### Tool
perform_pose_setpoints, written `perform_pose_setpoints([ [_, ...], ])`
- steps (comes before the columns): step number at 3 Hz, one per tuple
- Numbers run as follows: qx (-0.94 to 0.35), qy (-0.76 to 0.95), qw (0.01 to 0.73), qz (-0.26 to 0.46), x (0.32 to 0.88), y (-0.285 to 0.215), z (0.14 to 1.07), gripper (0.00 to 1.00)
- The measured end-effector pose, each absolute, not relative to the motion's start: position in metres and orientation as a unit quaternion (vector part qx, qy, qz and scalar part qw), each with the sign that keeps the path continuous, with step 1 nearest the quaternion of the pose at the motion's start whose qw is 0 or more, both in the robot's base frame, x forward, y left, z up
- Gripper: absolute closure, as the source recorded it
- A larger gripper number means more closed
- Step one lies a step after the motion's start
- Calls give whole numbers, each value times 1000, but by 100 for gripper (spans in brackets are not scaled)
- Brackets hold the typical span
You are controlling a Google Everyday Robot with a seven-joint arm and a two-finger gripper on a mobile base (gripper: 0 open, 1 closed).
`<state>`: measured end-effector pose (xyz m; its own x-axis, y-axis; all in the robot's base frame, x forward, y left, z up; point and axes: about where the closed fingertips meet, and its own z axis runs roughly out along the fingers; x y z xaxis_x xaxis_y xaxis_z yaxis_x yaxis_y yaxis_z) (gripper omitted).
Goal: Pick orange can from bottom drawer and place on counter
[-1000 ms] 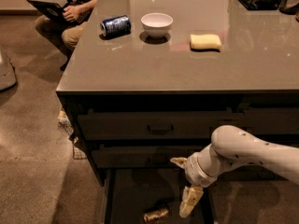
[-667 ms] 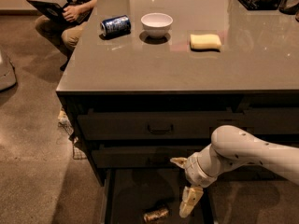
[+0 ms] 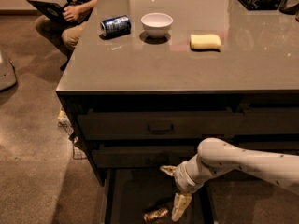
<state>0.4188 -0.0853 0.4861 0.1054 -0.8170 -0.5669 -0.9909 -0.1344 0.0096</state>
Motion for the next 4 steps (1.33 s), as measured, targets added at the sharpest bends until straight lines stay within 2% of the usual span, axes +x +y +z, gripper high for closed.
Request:
perform_pose_setpoints([
  [1, -727, 610, 191, 249, 415, -69, 431, 0],
  [2, -727, 610, 191, 249, 415, -69, 431, 0],
  [4, -751, 605, 153, 217, 417, -73, 381, 0],
])
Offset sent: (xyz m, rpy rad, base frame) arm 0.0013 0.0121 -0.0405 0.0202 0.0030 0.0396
